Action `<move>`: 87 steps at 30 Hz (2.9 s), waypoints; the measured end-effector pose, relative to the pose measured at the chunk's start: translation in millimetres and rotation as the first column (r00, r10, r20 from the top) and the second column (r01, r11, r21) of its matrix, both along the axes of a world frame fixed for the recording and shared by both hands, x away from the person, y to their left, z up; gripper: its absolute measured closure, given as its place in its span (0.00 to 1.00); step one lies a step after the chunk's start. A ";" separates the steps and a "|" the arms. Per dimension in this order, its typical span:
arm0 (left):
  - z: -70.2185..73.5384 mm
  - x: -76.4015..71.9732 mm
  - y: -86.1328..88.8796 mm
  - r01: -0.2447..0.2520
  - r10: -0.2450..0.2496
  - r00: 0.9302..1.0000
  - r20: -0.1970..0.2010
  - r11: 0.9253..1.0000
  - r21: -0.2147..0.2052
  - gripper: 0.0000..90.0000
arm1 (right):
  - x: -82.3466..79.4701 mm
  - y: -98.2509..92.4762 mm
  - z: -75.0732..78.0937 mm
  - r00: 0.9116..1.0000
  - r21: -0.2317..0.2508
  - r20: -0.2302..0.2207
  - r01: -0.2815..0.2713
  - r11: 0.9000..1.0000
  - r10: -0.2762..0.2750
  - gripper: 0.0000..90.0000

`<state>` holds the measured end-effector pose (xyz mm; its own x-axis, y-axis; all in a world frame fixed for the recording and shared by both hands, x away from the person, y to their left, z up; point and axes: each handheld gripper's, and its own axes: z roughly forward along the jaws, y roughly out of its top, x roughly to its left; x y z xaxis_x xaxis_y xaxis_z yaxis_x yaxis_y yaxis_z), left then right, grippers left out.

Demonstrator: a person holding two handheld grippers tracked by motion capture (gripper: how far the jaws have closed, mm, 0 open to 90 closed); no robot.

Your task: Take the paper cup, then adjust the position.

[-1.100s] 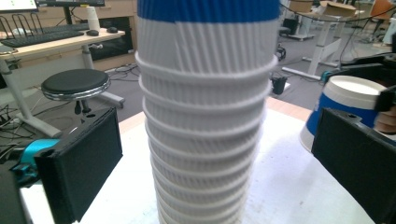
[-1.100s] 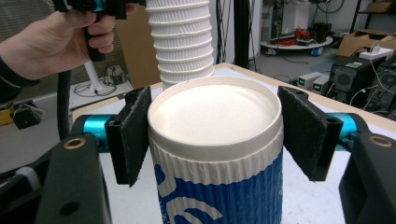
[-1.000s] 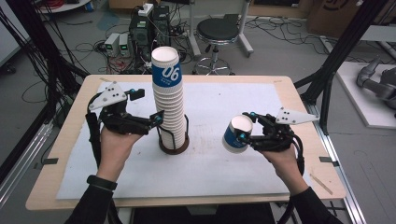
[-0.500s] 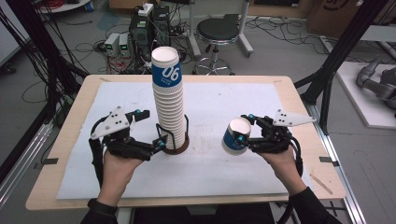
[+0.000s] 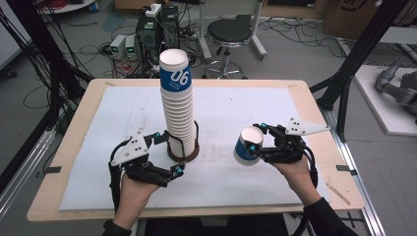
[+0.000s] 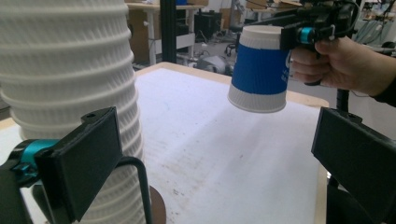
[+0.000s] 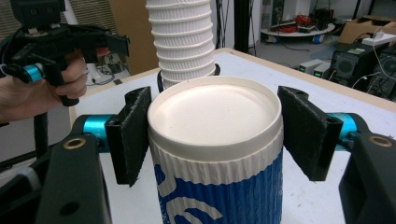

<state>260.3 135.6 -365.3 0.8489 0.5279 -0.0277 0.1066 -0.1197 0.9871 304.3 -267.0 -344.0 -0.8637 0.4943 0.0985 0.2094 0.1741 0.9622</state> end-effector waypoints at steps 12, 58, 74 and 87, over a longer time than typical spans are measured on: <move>-7.8 1.5 -10.3 0.032 -0.032 0.999 0.012 0.999 0.010 0.02 | -1.1 -1.5 -0.4 1.000 0.000 0.001 0.007 1.000 -0.007 0.34; -25.6 33.8 -128.9 0.343 -0.334 0.931 -0.144 0.938 0.041 0.02 | -13.2 25.2 2.3 0.968 0.027 -0.007 -0.249 0.968 0.250 0.34; -34.8 38.6 -137.4 0.378 -0.371 0.916 -0.155 0.926 0.020 0.16 | -12.8 26.9 0.1 0.960 0.065 -0.024 -0.276 0.959 0.278 0.34; -28.5 41.1 -130.0 0.391 -0.377 0.912 -0.164 0.919 0.061 0.20 | -8.0 22.4 2.9 0.953 0.049 -0.072 -0.290 0.956 0.293 0.24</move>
<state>301.4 5.6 -393.8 0.9766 0.1682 -0.1342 0.1763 -0.2679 0.9472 296.3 -244.5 -341.1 -0.9587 0.2166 0.1845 0.2292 0.2032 0.9519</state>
